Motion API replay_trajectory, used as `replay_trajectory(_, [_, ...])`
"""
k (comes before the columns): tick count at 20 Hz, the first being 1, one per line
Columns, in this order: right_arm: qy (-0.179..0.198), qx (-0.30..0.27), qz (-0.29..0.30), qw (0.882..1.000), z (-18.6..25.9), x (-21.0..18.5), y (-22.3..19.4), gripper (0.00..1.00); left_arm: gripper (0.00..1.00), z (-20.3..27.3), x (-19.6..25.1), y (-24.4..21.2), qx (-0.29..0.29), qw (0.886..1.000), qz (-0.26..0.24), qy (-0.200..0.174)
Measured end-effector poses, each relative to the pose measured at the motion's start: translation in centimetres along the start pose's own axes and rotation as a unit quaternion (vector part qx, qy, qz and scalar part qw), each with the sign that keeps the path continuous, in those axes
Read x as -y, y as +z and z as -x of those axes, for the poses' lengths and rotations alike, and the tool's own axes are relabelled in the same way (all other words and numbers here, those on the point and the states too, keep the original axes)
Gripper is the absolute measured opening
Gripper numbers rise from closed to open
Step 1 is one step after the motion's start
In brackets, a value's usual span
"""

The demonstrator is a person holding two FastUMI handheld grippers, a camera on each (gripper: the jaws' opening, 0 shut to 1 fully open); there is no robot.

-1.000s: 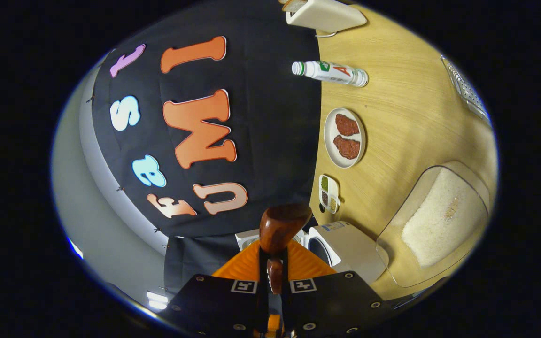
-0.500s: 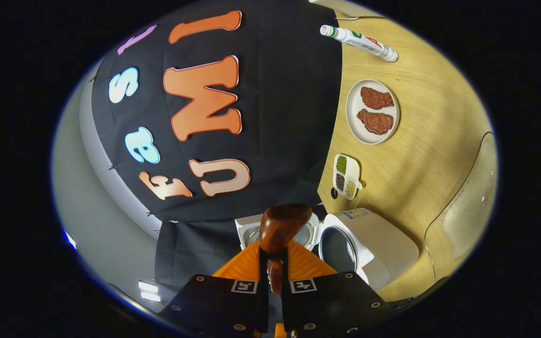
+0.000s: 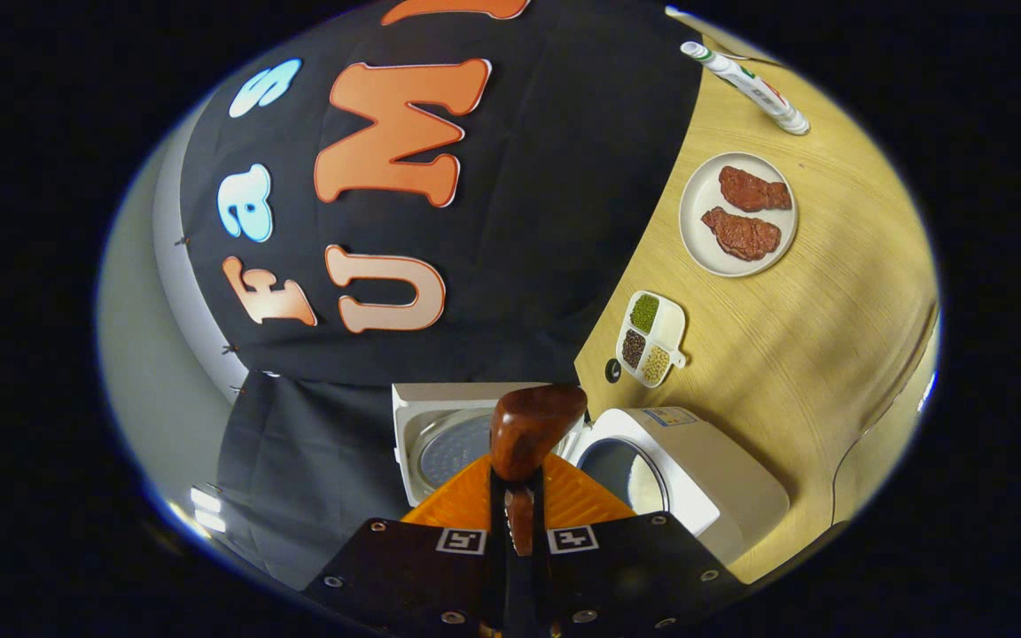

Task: Close the left gripper, press the button to open the rice cooker; take a wooden spoon from the chopstick holder with the right hand, scoop a spoonful of rice and pour it into the rice cooker, then put the wooden spoon back into the chopstick holder.

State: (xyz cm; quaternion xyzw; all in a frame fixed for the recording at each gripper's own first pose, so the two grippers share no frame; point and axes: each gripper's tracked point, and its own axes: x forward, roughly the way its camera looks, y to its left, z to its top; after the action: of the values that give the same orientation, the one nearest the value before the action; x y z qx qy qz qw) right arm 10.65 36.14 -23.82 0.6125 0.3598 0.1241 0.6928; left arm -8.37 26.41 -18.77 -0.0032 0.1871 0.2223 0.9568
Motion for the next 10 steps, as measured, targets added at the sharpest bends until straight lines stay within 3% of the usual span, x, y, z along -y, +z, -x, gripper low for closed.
replay_trajectory(4, [-0.020,0.009,0.081,0.996,-1.8,-0.3,-1.0,0.11,1.00,-0.5,-1.1,-0.1,-0.004,1.000,-0.001,0.003])
replay_trajectory(10, [-0.057,0.030,0.221,0.973,-3.6,-0.5,-1.4,0.11,1.00,-1.4,-1.7,-1.0,-0.015,1.000,-0.005,-0.003])
